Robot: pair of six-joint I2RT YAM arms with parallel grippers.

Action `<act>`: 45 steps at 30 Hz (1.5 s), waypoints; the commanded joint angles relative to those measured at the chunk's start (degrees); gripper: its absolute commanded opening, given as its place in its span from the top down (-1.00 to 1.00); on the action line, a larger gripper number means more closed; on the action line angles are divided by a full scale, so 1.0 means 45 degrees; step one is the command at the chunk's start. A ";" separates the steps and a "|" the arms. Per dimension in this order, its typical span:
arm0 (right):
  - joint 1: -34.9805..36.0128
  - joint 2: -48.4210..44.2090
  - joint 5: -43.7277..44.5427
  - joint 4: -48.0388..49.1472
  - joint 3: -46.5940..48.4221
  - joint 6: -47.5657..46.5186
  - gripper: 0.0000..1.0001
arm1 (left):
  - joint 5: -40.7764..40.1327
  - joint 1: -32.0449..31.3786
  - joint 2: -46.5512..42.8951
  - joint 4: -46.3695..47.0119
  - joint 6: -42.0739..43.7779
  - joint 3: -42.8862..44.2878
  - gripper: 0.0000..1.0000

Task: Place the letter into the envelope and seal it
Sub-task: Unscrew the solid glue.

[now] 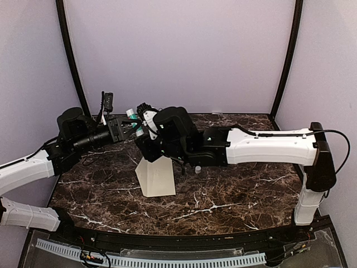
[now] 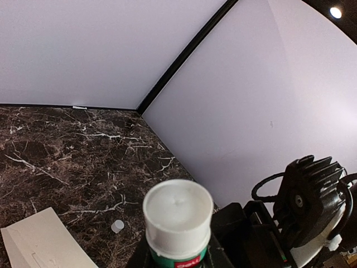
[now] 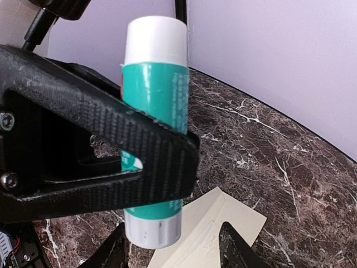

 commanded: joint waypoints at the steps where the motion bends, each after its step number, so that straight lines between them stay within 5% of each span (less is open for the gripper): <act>1: 0.0139 0.0084 0.0910 -0.0026 0.0532 -0.0181 0.02 | 0.0083 -0.0001 -0.0005 0.0081 -0.0052 0.0466 1.00; 17: 0.0235 0.0405 0.0395 0.0580 0.0962 -0.0920 0.16 | 0.0468 -0.0001 0.0394 0.0265 -0.0160 0.0584 1.00; 26: 0.0076 0.0027 -0.0176 0.1205 0.0518 -0.0557 0.85 | 0.0913 -0.0001 0.0187 0.0647 -0.0011 0.0430 1.00; 35: -0.1408 -0.2704 -0.7641 0.6570 -0.3707 0.1564 0.93 | 0.5113 -0.0001 -0.0252 0.2898 0.0781 -0.0024 1.00; 45: -0.1885 -0.2241 -1.4021 1.0436 -0.4010 0.4014 0.94 | 0.7956 -0.0001 -0.0244 0.2187 0.1802 0.0500 1.00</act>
